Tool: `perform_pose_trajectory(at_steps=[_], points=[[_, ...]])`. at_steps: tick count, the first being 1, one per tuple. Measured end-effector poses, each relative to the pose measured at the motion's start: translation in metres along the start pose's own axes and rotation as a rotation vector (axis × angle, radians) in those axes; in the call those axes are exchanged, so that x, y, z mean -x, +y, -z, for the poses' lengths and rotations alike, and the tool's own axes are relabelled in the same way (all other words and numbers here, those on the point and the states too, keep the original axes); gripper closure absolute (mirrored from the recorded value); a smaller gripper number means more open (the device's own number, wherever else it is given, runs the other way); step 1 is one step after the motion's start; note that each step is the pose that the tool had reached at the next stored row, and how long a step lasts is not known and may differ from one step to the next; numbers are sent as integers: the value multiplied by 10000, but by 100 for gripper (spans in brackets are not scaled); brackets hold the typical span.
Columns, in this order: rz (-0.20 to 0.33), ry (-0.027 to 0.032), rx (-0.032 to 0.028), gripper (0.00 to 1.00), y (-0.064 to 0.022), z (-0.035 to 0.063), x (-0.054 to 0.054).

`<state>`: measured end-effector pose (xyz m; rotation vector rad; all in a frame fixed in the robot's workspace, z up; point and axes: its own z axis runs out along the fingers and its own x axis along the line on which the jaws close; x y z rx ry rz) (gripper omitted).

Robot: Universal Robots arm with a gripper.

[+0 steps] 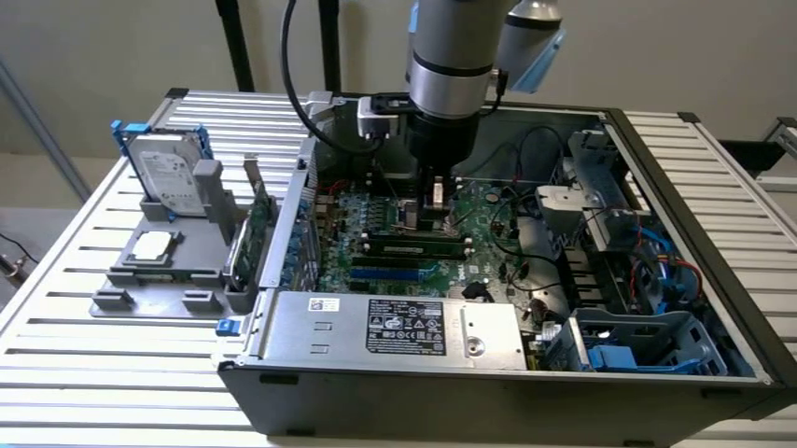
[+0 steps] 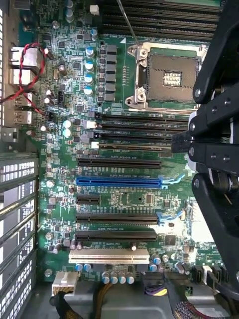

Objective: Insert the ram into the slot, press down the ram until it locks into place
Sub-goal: 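Press down the ram until it locks into place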

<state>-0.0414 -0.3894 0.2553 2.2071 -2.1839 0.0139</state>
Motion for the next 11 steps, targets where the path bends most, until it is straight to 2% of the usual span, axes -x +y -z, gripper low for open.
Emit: perform_pose_trajectory(at_steps=[11], points=[[0, -27, 2, 89, 0, 1, 0]])
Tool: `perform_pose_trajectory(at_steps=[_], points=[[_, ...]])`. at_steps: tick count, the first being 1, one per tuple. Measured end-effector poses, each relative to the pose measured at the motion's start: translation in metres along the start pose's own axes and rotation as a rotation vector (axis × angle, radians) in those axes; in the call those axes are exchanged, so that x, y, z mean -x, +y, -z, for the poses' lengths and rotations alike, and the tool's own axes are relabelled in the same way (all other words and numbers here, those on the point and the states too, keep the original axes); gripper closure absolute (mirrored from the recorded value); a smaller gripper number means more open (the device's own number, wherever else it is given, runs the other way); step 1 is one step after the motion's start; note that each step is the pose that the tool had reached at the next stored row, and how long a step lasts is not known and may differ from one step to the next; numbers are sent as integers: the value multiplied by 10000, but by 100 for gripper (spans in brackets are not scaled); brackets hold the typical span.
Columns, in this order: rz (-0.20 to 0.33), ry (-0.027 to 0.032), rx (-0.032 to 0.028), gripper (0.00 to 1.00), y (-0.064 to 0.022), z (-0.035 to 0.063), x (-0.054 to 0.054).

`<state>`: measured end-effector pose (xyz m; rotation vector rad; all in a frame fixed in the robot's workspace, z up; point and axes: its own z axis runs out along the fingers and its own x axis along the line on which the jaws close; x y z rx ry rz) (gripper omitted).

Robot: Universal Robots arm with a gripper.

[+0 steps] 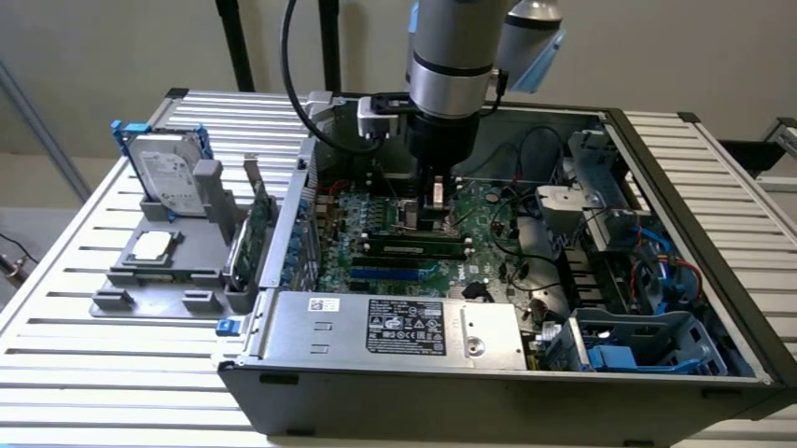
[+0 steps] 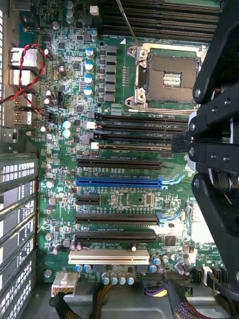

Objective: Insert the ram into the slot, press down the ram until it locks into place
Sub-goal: 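Press down the ram until it locks into place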

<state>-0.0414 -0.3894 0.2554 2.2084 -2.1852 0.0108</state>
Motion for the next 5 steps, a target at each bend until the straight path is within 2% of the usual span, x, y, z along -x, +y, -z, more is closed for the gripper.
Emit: perform_pose_trajectory(at_steps=[5], points=[[0, -13, -1, 89, 0, 0, 0]])
